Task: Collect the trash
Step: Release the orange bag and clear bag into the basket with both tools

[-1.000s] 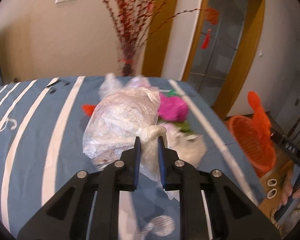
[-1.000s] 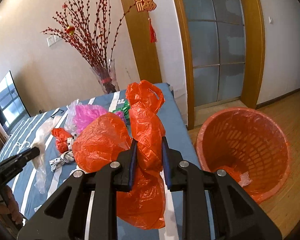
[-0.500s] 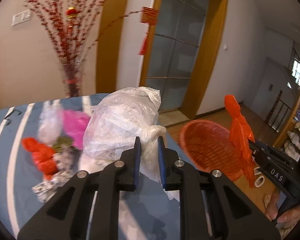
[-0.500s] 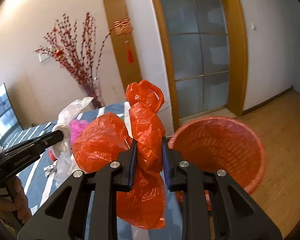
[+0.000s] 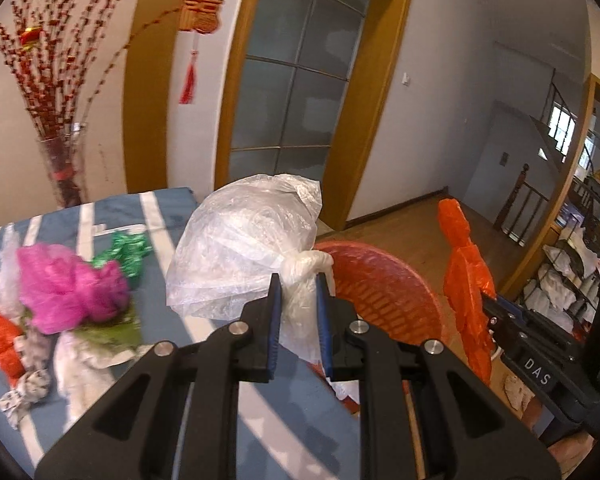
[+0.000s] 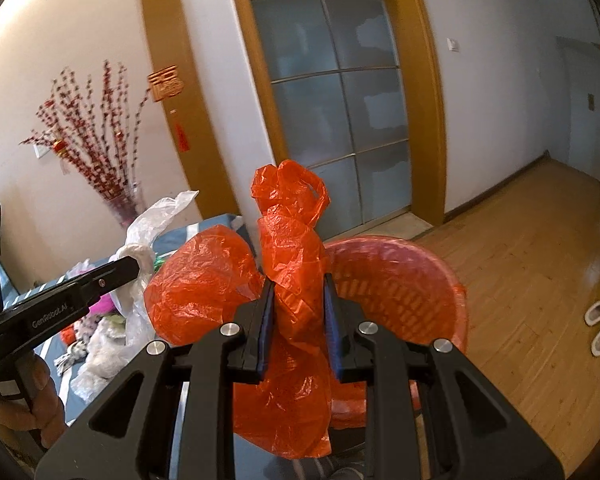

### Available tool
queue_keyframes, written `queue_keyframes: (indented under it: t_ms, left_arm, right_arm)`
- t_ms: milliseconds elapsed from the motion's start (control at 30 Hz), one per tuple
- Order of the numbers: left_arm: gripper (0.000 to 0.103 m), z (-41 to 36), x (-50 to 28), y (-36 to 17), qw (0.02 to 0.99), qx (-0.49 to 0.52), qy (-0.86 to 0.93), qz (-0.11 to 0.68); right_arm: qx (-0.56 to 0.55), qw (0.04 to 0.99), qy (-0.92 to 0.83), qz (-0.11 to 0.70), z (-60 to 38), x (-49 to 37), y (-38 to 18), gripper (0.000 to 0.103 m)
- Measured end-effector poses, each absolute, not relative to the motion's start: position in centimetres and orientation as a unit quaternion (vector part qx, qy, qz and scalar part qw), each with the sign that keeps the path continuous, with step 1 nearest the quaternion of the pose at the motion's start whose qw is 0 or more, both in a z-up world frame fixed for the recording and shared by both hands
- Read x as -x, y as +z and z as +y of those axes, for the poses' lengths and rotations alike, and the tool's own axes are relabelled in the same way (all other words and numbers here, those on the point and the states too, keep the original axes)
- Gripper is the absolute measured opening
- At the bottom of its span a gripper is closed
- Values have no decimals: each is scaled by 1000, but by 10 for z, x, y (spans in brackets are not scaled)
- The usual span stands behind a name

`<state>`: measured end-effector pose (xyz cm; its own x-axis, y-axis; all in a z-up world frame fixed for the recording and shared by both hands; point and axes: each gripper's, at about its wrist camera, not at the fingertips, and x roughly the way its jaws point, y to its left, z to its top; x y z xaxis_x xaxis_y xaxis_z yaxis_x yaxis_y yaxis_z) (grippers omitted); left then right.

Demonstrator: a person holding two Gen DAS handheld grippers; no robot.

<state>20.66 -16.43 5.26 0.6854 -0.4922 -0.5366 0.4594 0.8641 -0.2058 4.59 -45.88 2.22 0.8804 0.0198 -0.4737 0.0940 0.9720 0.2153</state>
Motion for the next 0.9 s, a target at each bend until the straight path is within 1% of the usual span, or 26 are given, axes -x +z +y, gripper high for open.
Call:
queue_keyframes:
  t_ms: [633, 733, 767, 833, 900]
  left_arm:
    - [18, -234, -246, 10, 890, 17, -304, 340]
    - [23, -243, -249, 3, 886, 14, -305, 349]
    - [24, -245, -252, -1, 884, 14, -305, 354]
    - [33, -248, -254, -6, 882, 12, -302, 361]
    - [36, -246, -255, -12, 882, 11, -298, 366]
  right_arm:
    - [-169, 952, -46, 252, -507, -87, 0, 25]
    - [-184, 949, -44, 254, -514, -92, -4, 29]
    - [-186, 948, -45, 255, -516, -93, -6, 34]
    - [-190, 946, -49, 256, -520, -94, -8, 38]
    - [-190, 946, -53, 257, -522, -91, -9, 43]
